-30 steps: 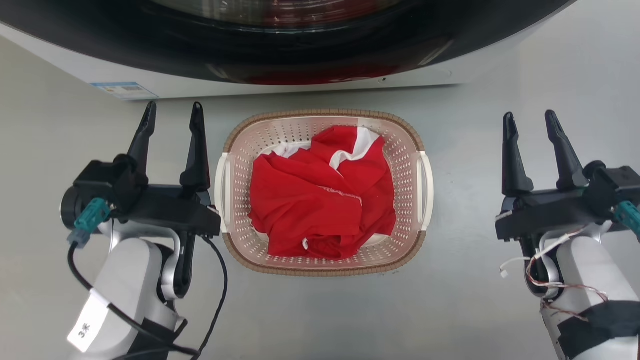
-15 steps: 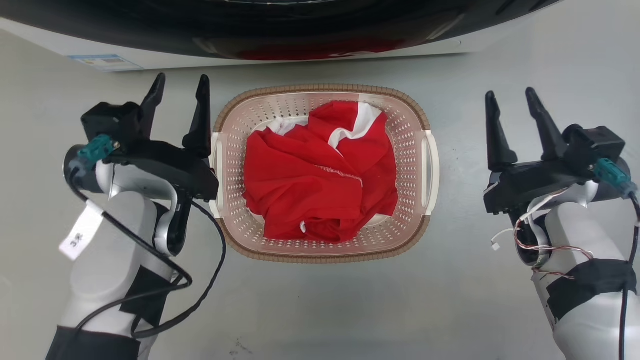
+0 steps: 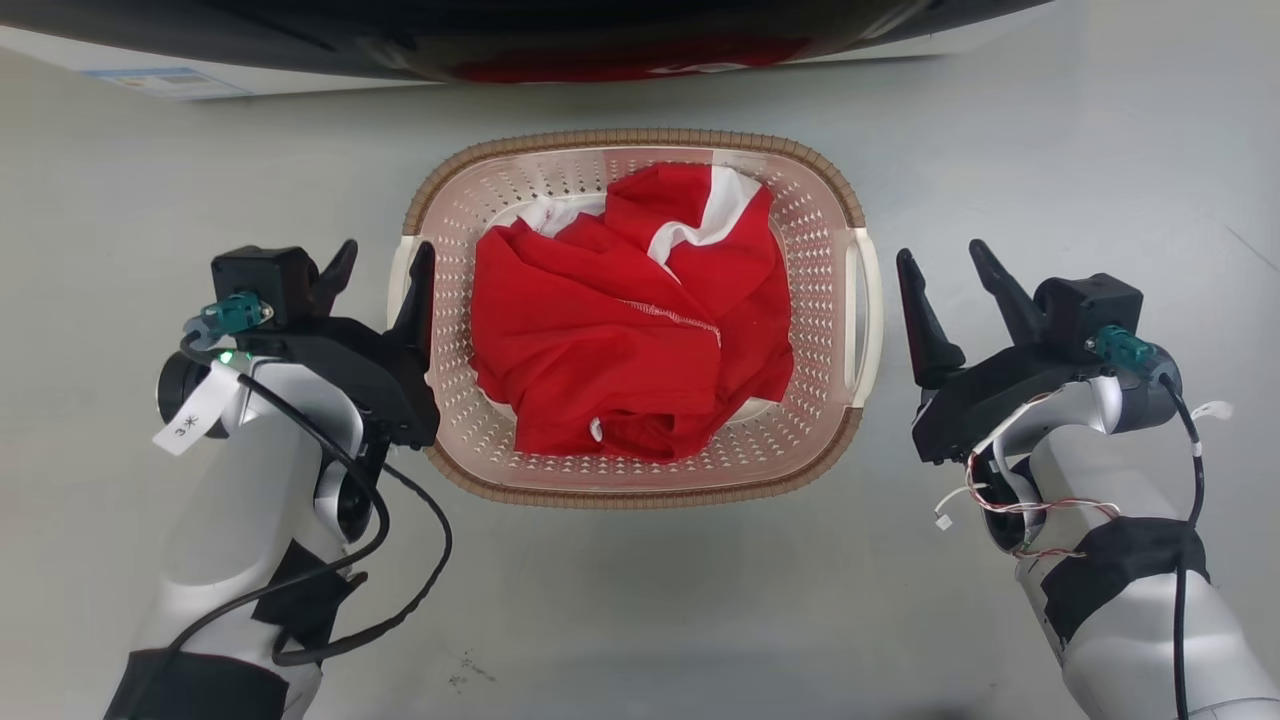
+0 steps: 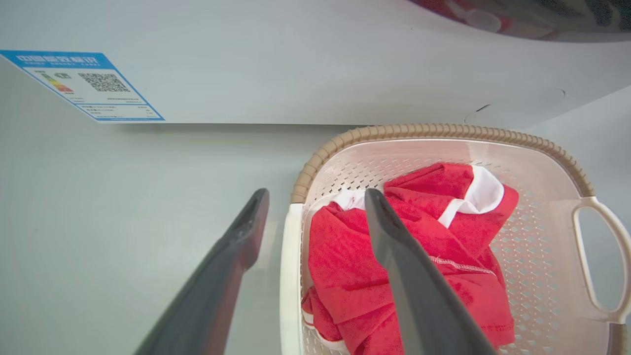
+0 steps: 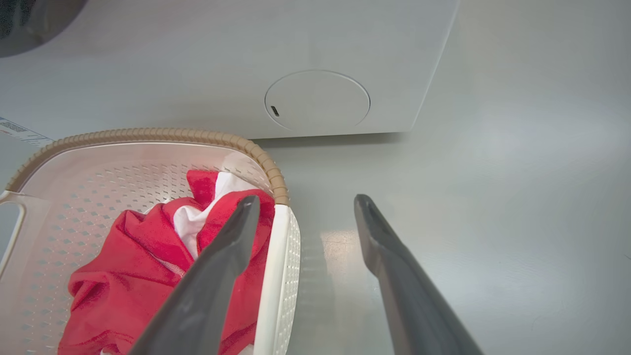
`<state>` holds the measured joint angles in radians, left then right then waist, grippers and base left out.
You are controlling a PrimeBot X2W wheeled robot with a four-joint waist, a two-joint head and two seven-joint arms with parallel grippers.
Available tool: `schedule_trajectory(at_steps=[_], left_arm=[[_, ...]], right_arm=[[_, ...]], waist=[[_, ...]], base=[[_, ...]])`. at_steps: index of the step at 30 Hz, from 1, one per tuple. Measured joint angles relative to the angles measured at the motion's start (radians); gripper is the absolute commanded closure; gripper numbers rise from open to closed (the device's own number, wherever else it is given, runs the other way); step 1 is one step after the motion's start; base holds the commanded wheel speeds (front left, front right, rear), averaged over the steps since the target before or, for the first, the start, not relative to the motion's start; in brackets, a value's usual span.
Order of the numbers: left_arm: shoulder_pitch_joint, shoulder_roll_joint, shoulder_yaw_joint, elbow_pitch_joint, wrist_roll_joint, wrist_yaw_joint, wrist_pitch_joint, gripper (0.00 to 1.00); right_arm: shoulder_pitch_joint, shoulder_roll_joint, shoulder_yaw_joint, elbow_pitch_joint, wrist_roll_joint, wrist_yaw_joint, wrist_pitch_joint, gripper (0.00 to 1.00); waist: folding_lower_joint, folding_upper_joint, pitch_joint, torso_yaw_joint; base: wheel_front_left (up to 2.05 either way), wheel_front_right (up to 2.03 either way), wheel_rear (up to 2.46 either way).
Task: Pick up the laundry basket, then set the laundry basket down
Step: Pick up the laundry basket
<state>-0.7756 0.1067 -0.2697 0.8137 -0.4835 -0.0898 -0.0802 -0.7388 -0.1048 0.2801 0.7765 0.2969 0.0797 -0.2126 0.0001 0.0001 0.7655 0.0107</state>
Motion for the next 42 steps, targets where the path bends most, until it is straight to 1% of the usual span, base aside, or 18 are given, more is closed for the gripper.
schedule_trajectory(at_steps=[10, 17, 25, 28, 29, 30, 33, 34, 35, 42], left_arm=[[-0.025, -0.001, -0.005, 0.109, -0.013, -0.017, 0.026, 0.00], [-0.054, 0.004, -0.022, 0.159, -0.015, -0.026, 0.041, 0.00], [-0.108, 0.001, -0.026, 0.199, -0.016, -0.026, 0.044, 0.00], [-0.126, -0.001, -0.025, 0.217, -0.017, -0.033, 0.043, 0.00], [-0.128, -0.002, -0.023, 0.224, -0.019, -0.033, 0.043, 0.58], [-0.130, -0.002, -0.023, 0.233, -0.021, -0.033, 0.044, 1.00], [-0.144, -0.007, -0.022, 0.250, -0.026, -0.034, 0.044, 1.00], [-0.148, -0.018, -0.024, 0.252, -0.026, -0.039, 0.044, 1.00], [-0.150, -0.026, -0.024, 0.258, -0.026, -0.033, 0.045, 1.00], [-0.160, -0.037, -0.031, 0.300, -0.026, -0.034, 0.044, 1.00]], right_arm=[[-0.016, 0.022, 0.048, 0.102, 0.000, 0.017, 0.000, 0.00], [-0.060, 0.030, 0.075, 0.140, 0.000, 0.025, -0.001, 0.00], [-0.103, 0.037, 0.090, 0.176, 0.002, 0.026, -0.009, 0.00], [-0.124, 0.038, 0.096, 0.191, 0.003, 0.028, -0.011, 0.00], [-0.130, 0.039, 0.099, 0.198, 0.004, 0.028, -0.011, 0.65], [-0.134, 0.039, 0.100, 0.203, 0.006, 0.032, -0.011, 1.00], [-0.143, 0.045, 0.108, 0.221, 0.010, 0.038, -0.011, 1.00], [-0.149, 0.056, 0.108, 0.227, 0.012, 0.038, -0.015, 1.00], [-0.156, 0.060, 0.107, 0.233, 0.014, 0.035, -0.017, 1.00], [-0.173, 0.059, 0.107, 0.279, 0.022, 0.035, -0.018, 1.00]], waist=[[0.0000, 0.0000, 0.050, -0.010], [0.0000, 0.0000, 0.090, -0.014], [0.0000, -0.0001, 0.136, -0.018], [0.0000, -0.0001, 0.148, -0.017], [0.0000, -0.0001, 0.150, -0.017], [0.0000, -0.0001, 0.151, -0.017], [-0.0002, -0.0002, 0.153, -0.015], [-0.0002, -0.0002, 0.154, -0.015], [-0.0002, -0.0002, 0.154, -0.014], [-0.0001, -0.0001, 0.136, -0.012]], base=[[0.00, 0.00, 0.00], [0.00, 0.00, 0.00], [0.00, 0.00, 0.00], [0.00, 0.00, 0.00], [0.00, 0.00, 0.00], [0.00, 0.00, 0.00], [0.00, 0.00, 0.00], [0.00, 0.00, 0.00], [0.00, 0.00, 0.00], [0.00, 0.00, 0.00]])
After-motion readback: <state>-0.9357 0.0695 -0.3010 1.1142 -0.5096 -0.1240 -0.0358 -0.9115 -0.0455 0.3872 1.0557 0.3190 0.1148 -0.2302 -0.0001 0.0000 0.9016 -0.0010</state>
